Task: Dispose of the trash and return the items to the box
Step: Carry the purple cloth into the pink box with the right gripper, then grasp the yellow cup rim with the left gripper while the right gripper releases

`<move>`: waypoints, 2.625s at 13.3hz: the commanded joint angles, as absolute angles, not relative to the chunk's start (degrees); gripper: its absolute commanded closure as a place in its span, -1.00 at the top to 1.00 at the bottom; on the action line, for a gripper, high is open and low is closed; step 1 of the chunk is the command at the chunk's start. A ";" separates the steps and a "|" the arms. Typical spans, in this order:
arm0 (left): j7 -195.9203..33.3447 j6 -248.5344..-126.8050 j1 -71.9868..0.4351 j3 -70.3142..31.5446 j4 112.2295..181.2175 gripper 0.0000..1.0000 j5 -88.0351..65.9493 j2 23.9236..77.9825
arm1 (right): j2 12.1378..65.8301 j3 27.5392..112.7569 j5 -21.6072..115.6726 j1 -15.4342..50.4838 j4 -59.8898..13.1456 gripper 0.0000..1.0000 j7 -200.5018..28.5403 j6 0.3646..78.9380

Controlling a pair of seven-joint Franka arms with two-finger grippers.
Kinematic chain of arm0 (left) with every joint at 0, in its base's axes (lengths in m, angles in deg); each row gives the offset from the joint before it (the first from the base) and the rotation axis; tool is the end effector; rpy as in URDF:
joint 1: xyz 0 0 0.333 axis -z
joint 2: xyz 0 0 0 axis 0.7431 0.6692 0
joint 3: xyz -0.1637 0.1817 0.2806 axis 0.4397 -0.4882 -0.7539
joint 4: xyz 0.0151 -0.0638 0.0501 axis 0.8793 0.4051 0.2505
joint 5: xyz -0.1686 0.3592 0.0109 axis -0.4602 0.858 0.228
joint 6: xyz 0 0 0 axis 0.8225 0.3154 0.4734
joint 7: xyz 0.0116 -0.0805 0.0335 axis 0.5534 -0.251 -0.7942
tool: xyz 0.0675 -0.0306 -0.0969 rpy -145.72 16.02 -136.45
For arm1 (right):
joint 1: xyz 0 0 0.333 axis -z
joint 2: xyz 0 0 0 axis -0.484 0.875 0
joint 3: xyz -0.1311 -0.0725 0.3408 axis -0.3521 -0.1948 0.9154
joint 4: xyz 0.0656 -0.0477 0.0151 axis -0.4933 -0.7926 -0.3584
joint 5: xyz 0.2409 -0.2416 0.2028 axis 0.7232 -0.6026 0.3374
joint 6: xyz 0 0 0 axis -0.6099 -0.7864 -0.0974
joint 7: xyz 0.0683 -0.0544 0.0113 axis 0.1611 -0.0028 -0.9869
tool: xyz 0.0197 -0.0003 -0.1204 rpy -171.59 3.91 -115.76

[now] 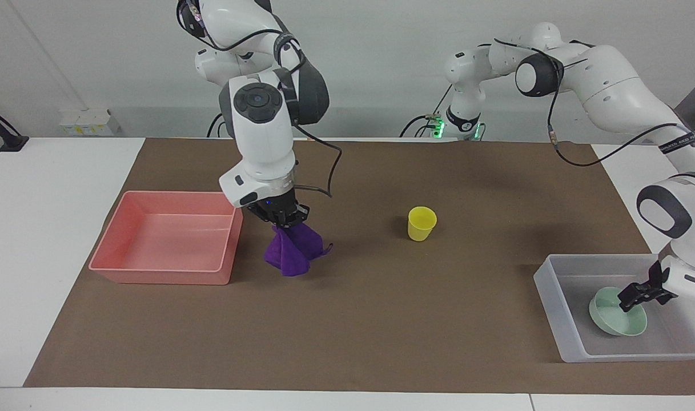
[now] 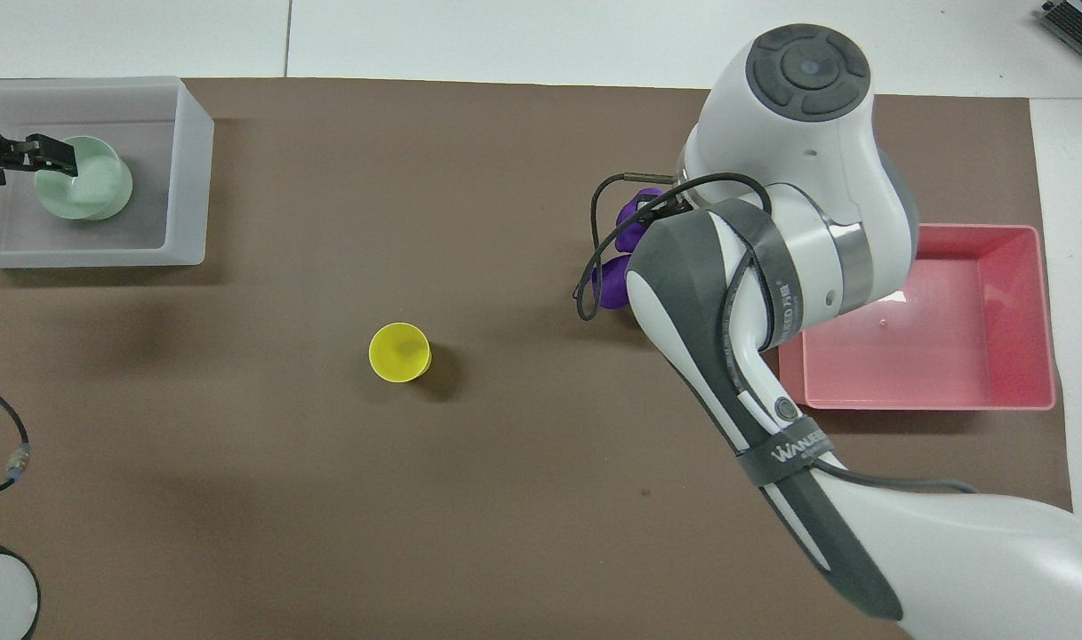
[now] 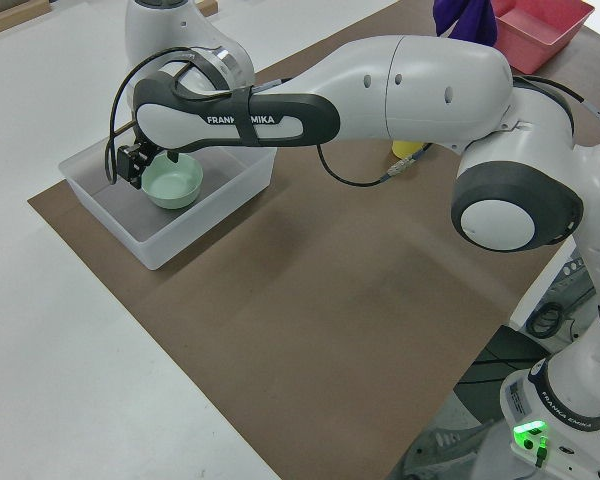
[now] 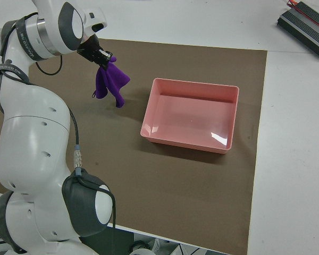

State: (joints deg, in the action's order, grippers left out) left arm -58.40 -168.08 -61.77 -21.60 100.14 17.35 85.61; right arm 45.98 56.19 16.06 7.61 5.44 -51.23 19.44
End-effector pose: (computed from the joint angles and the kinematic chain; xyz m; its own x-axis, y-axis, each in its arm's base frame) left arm 0.8031 0.1926 0.4029 0.9787 0.0715 0.1927 0.0861 -0.9939 -0.0685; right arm 0.6738 0.1913 0.5611 0.9796 -0.1992 0.0268 -0.2002 -0.9788 0.0439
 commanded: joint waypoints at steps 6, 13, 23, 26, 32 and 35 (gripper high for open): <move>-54.95 -167.94 -56.79 -21.62 112.48 1.00 17.87 70.18 | 38.33 49.60 16.44 13.04 3.13 -1.00 -69.78 11.62; -55.82 -167.23 -48.36 -21.53 129.08 1.00 17.79 58.57 | 32.27 42.13 16.44 15.59 -11.08 -1.00 -85.62 17.21; -73.13 -172.23 -31.66 -21.36 147.46 1.00 17.61 50.92 | 28.47 40.27 16.53 17.26 -32.10 -1.00 -88.44 39.28; -75.51 -173.74 -29.37 -21.18 151.42 1.00 16.65 49.42 | 28.92 40.27 18.89 17.26 -36.41 -1.00 -88.44 46.39; -76.21 -181.10 -26.20 -21.18 161.16 1.00 12.87 46.17 | 29.26 40.27 19.87 16.91 -42.49 -1.00 -87.74 55.73; -76.22 -183.23 -26.11 -21.09 163.56 0.95 12.25 45.29 | 29.44 40.27 20.13 16.91 -42.49 -1.00 -87.74 55.82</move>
State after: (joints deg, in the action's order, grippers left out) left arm -75.72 -181.15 -27.08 -20.25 160.05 13.00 48.14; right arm 30.27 40.72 18.56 17.27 -41.27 -87.08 54.46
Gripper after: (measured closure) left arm 0.000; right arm 0.978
